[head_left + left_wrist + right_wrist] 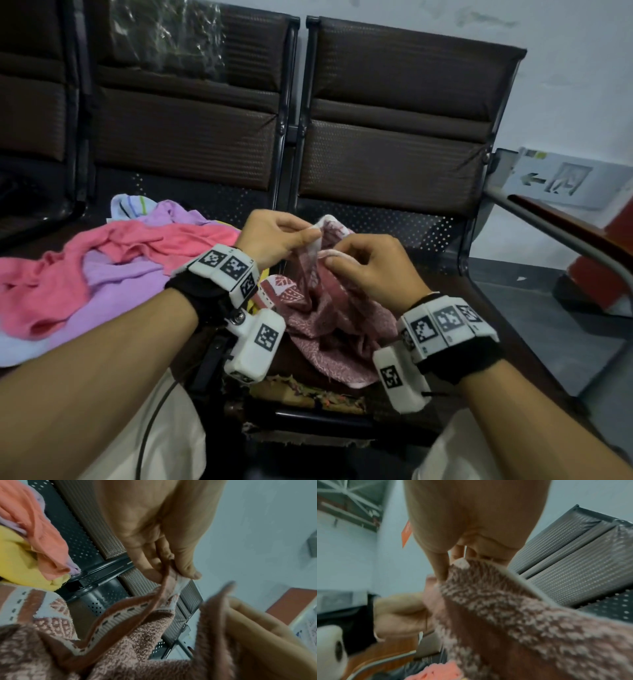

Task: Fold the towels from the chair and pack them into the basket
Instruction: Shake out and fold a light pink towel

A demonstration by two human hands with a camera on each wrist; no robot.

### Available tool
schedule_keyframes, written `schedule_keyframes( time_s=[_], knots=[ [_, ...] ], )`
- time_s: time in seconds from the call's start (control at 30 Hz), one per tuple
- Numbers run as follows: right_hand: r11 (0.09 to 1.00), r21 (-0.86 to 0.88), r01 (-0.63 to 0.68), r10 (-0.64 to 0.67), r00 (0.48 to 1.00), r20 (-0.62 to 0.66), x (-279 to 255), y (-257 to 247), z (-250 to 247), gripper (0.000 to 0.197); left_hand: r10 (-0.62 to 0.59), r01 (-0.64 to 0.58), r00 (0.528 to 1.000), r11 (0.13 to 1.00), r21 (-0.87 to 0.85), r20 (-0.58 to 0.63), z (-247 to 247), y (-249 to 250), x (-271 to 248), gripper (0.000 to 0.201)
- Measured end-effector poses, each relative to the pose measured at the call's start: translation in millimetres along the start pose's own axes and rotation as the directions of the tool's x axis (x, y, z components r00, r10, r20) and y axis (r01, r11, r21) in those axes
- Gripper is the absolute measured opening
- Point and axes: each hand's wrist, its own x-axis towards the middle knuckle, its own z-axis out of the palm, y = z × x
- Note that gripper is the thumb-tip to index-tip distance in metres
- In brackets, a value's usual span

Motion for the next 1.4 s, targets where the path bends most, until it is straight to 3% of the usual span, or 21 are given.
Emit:
schedule_keyframes(
  time_s=[0.2, 0.4, 0.5, 0.6, 0.7, 0.8, 0.9, 0.93, 1.0, 1.1, 1.17, 1.27, 1.4],
  knots=[
    [0.998, 0.027, -0.053, 0.055, 0.996, -0.064, 8.4, 14.4, 7.1, 0.008, 0.012, -0.018, 0.98, 0.999, 0.029, 0.197, 5.3, -1.9, -3.5, 0.013],
    [0.998, 0.016, -0.059, 0.06, 0.995, -0.077, 10.6, 17.8, 8.0, 0.007, -0.017, 0.021, 0.946, 1.0, -0.011, 0.324, 1.8, -5.7, -6.1, 0.042],
    [0.997, 0.046, -0.054, 0.055, 0.998, -0.037, 10.0, 15.5, 7.2, 0.01, 0.046, -0.071, 0.931, 0.996, 0.056, 0.363, -2.2, -8.4, -5.2, 0.023],
    [0.997, 0.022, -0.072, 0.071, 0.996, 0.047, 10.4, 18.0, 3.6, 0.011, 0.083, -0.121, 0.943, 0.988, 0.099, 0.323, -6.3, -9.6, -1.9, 0.021],
    [0.977, -0.2, -0.081, 0.122, 0.971, 0.206, 9.6, 26.6, -4.3, 0.024, 0.128, -0.163, 0.971, 0.973, 0.167, 0.201, -9.6, -10.6, 1.6, 0.03],
    [0.93, -0.364, -0.058, 0.219, 0.881, 0.419, 3.5, 36.4, -8.9, 0.027, 0.152, -0.156, 0.988, 0.961, 0.23, 0.038, -14.5, -14.2, 7.7, 0.037],
    [0.881, -0.462, -0.099, 0.35, 0.794, 0.498, -3.3, 45.9, -17.0, 0.03, 0.155, -0.133, 0.983, 0.969, 0.209, -0.094, -23.8, -15.7, 14.8, 0.037],
    [0.859, -0.501, -0.103, 0.381, 0.783, 0.492, -4.9, 48.4, -20.8, 0.032, 0.154, -0.128, 0.982, 0.97, 0.209, -0.113, -27.4, -16.1, 16.2, 0.036],
    [0.816, -0.572, -0.084, 0.389, 0.811, 0.436, -7.2, 52.0, -29.8, 0.032, 0.146, -0.114, 0.983, 0.963, 0.245, -0.115, -33.1, -17.1, 16.9, 0.034],
    [0.794, -0.606, -0.049, 0.225, 0.95, 0.218, -10.3, 51.7, -41.8, 0.008, 0.148, -0.092, 0.981, 0.923, 0.373, -0.123, -40.3, -19.3, 16.0, 0.031],
    [0.784, -0.619, -0.057, 0.117, 0.991, 0.057, -10.7, 51.6, -48.0, 0.015, 0.137, -0.044, 0.974, 0.893, 0.448, -0.179, -45.2, -19.7, 16.4, 0.029],
    [0.776, -0.615, -0.141, 0.112, 0.99, -0.087, -10.1, 58.8, -53.3, 0.014, 0.109, 0.013, 0.971, 0.865, 0.502, -0.213, -46.8, -18.7, 16.0, 0.031],
    [0.857, -0.342, -0.386, 0.324, 0.919, -0.225, -12.0, 74.0, -46.7, 0.016, 0.055, -0.004, 0.993, 0.903, 0.429, -0.108, -41.7, -18.1, 15.2, 0.029]
  ],
)
